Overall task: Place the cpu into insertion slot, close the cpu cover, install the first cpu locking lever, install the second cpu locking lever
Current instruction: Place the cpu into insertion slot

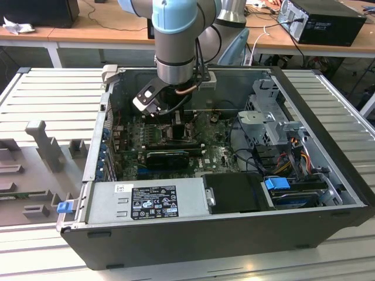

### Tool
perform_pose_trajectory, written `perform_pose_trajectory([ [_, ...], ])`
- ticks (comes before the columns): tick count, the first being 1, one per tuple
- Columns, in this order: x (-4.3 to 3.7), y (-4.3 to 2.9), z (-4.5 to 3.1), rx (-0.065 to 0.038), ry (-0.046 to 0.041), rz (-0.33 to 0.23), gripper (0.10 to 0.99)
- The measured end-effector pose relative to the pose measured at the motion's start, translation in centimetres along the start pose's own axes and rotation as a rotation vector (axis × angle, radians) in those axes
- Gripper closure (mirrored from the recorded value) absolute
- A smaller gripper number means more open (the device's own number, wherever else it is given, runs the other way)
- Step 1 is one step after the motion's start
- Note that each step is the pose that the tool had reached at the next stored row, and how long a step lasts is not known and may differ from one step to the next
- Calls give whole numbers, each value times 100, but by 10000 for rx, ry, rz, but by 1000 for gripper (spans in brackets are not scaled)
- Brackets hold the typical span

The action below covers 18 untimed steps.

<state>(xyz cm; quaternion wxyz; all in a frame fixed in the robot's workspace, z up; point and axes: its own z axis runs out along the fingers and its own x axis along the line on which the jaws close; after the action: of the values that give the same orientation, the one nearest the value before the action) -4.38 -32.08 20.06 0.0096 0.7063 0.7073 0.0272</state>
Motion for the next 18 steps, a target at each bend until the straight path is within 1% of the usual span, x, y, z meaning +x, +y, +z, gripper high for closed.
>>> perform_pose_trajectory([
  [3,0,1,-17,0,26,0,475],
  [6,3,2,-17,-1,59,2,475],
  [10,5,1,-9,1,62,13,475],
  [15,6,1,-6,0,103,29,475],
  [18,5,1,-12,1,103,31,475],
])
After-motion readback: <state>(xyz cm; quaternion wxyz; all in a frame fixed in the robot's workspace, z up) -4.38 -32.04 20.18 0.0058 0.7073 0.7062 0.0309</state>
